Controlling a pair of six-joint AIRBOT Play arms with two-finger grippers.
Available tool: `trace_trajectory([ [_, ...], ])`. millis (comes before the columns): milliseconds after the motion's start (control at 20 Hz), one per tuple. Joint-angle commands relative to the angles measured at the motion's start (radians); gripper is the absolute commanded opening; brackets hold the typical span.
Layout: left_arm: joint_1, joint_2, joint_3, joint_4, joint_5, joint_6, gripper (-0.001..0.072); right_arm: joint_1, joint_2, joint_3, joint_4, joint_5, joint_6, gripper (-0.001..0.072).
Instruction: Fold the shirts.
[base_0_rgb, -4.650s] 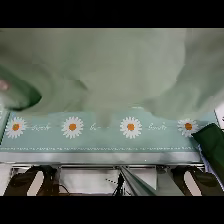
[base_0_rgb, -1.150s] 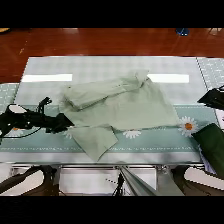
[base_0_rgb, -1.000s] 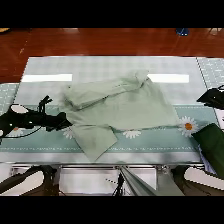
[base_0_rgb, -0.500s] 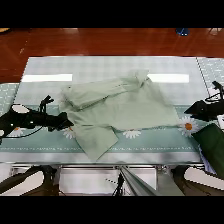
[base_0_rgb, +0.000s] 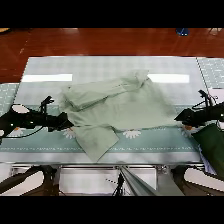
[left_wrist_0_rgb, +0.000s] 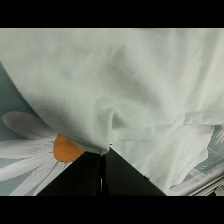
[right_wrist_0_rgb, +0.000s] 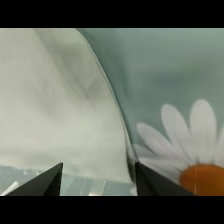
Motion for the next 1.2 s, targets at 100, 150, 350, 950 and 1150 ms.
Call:
trace_trajectory([
  [100, 0.0, 0.001, -0.001, 0.0, 0.0, 0.014, 0.0019, 0.135, -0.001, -0.033, -0.017, -0.169, 0.135, 0.0426],
  [150, 0.0, 0.001, -0.001, 0.0, 0.0, 0.023, 0.0019, 0.149, 0.0, -0.033, -0.016, -0.166, 0.136, 0.0336],
  [350, 0.0, 0.003, 0.002, 0.0, -0.003, 0.027, 0.0019, 0.181, 0.003, -0.019, -0.013, -0.12, 0.133, 0.0023],
  [950, 0.002, 0.518, 0.825, -0.111, -0.048, 0.056, 0.0019, 0.18, 0.559, 0.632, 0.159, -0.174, 0.1, 0.0021],
  [1150, 0.002, 0.655, 1.143, 0.061, 0.07, -0.033, 0.0018, 0.18, 0.713, 0.826, -0.004, -0.246, 0.237, 0.0021],
])
